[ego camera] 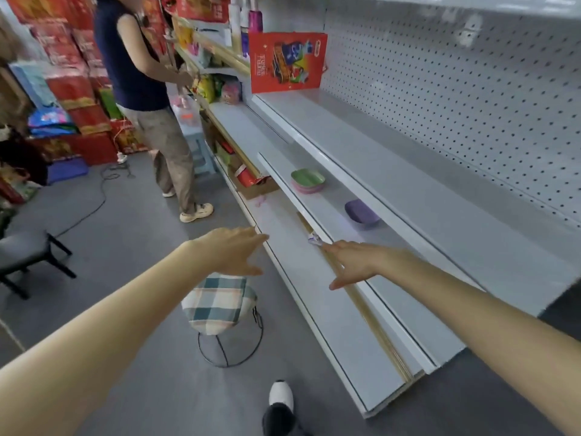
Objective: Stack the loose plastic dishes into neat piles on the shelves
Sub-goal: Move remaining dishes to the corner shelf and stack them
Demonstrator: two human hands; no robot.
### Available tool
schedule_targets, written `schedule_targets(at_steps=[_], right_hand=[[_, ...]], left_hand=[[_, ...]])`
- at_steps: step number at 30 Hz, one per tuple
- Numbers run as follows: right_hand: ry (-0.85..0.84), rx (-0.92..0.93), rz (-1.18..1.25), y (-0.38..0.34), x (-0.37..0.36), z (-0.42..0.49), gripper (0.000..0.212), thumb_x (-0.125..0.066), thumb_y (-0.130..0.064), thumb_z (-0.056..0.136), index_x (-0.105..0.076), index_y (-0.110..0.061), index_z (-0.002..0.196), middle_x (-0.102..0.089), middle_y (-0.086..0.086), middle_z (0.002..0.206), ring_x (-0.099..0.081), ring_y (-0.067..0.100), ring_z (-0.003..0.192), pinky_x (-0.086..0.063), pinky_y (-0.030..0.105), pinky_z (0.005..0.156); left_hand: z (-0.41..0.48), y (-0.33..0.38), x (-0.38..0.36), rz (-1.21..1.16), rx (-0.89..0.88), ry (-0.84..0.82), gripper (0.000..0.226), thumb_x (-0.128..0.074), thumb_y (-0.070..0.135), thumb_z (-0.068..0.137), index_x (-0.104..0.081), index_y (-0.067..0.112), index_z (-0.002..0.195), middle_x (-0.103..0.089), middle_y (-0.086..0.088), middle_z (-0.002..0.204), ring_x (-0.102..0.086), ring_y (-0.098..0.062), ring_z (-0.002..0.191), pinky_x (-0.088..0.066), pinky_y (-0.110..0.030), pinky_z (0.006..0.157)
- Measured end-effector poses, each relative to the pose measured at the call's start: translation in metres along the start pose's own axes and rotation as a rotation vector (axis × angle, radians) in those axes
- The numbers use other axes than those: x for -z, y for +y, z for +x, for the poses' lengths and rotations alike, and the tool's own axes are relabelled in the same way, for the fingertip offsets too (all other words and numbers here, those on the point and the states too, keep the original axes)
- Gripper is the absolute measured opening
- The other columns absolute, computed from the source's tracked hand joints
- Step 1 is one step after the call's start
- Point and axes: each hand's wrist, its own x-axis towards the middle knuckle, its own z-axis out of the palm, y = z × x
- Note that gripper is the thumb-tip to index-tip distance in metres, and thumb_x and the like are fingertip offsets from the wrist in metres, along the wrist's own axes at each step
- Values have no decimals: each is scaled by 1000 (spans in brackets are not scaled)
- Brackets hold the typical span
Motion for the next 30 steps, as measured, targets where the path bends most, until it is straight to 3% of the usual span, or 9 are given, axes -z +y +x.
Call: schedule_targets(at_steps=[5, 11, 16, 25, 30], right_hand=[[-51, 33, 100, 19, 5, 98, 101, -60, -55, 81, 6, -22, 150, -2, 2, 160, -9, 22, 146, -21, 41, 116], [-55, -26, 182, 57, 32, 178, 101, -58, -56, 83, 8, -20, 150, -5, 5, 159, -16, 24, 144, -22, 39, 115], [-60, -86, 394, 77, 29, 219, 95, -53, -54, 87, 9, -19, 150, 0, 3, 159, -11, 23, 145, -19, 39, 116], [-25, -315, 731, 112, -10, 305, 91, -52, -54, 88, 8, -24, 150, 2, -5, 159, -7, 17, 146, -17, 39, 117], [28, -451, 924, 123, -21, 376, 90, -54, -52, 87, 5, -25, 150, 0, -4, 159, -7, 16, 146, -15, 39, 118]], left_hand=[[80, -50, -10, -25, 16, -65, 78, -51, 56, 87, -14, 26, 149, -37, 1, 143, -45, -21, 125, -39, -37, 99], [174, -108, -15, -56, 54, -136, 81, -49, 59, 86, -13, 24, 149, -40, -2, 139, -43, -23, 127, -39, -38, 103], [240, -128, -47, -87, -3, -225, 78, -44, 60, 88, -11, 24, 149, -38, -3, 138, -45, -25, 125, -39, -42, 103], [353, -160, -113, -148, -136, -155, 72, -40, 55, 92, -11, 23, 149, -40, -4, 138, -44, -22, 124, -33, -36, 104], [436, -227, -127, -333, -63, -153, 70, -42, 53, 92, -13, 26, 149, -33, -5, 148, -40, -27, 131, -34, -42, 105]])
